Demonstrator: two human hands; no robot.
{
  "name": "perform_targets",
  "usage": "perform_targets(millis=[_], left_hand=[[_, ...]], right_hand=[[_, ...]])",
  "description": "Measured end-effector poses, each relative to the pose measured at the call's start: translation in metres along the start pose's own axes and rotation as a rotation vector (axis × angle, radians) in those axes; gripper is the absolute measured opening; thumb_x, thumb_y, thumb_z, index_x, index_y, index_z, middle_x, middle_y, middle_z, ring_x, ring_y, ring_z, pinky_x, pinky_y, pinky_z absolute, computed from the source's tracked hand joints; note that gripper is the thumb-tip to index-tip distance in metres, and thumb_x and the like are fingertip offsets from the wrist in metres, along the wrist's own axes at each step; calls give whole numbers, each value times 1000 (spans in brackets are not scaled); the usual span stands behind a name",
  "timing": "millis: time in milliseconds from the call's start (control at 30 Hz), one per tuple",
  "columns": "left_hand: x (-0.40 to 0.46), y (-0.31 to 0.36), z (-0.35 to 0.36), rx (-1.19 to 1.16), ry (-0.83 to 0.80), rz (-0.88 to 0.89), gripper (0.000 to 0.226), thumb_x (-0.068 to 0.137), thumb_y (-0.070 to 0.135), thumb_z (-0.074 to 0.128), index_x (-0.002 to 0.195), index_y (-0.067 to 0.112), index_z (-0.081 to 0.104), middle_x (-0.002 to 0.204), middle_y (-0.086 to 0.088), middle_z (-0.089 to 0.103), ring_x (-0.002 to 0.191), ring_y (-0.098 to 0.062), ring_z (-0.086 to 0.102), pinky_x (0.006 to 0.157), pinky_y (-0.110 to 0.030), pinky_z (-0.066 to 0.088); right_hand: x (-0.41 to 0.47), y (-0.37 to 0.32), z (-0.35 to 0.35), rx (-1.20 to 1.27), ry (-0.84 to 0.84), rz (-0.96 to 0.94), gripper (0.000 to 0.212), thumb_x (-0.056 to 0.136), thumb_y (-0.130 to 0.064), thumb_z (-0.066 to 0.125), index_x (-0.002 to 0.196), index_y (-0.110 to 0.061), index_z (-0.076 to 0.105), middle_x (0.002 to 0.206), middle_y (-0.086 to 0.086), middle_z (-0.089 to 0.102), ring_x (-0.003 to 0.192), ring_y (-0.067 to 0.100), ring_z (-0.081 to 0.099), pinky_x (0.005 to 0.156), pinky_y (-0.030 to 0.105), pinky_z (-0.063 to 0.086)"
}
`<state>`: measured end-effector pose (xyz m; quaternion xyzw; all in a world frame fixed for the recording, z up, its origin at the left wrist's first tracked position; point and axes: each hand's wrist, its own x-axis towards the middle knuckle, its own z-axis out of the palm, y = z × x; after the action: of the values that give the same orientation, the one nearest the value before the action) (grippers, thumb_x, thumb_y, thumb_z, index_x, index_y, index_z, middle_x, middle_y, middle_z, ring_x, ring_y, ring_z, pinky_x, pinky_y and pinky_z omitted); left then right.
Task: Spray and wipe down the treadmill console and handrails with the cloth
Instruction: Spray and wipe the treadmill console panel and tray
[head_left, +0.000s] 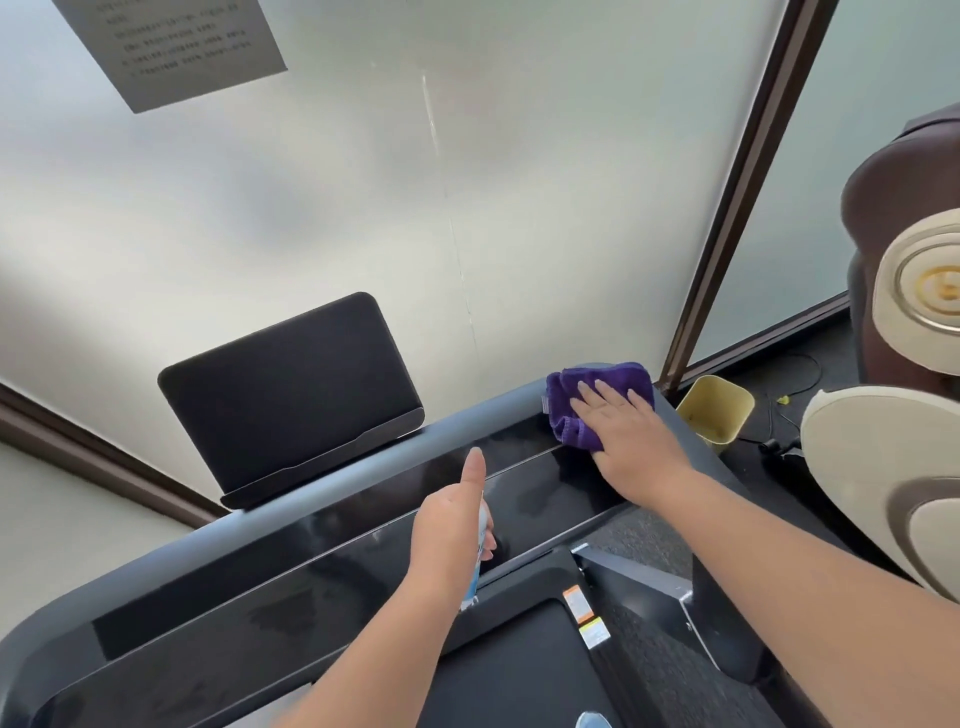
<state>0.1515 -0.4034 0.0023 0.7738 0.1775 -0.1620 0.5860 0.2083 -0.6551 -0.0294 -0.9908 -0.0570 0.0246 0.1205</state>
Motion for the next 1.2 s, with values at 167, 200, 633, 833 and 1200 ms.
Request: perform_targets(millis=[167,200,633,833,1200], left_hand=[[9,11,13,-35,115,-15,80,97,81,44,70,6,55,58,-11,57,51,-23,54,56,-27,51],[10,12,12,-33,126,-12,81,97,81,43,71,5,56,59,-12,58,51,-23,55,57,-28,51],[-14,-32,-71,-97,163,3,79,94,82,47,68,8,52,59,-10,57,51,-24,54,67,-37,53],[-32,-66,-146,-109,219,-18,80,97,80,44,63,8,52,59,-12,57,51,-23,55,65,-35,53],[-65,-100,-202,-162,181,7,84,84,89,46,62,8,53,55,-12,56,50,-24,52,64,-37,53]], right_hand=[[-22,0,17,59,-4,-24,64,100,-19,42,163,-22,29,173,-4,17,160,13,9,130,36,1],[-28,1,22,69,-8,-29,65,99,-19,44,163,-22,30,172,-4,18,159,13,10,130,35,2],[-57,-50,64,129,53,125,61,100,-44,54,158,-36,37,171,-4,25,158,19,18,127,43,14],[-56,-128,84,131,61,152,60,99,-46,52,157,-38,37,172,-7,21,159,15,14,127,41,10],[-81,-241,105,98,-7,16,63,99,-44,51,159,-36,34,172,-8,20,159,15,13,128,40,6]])
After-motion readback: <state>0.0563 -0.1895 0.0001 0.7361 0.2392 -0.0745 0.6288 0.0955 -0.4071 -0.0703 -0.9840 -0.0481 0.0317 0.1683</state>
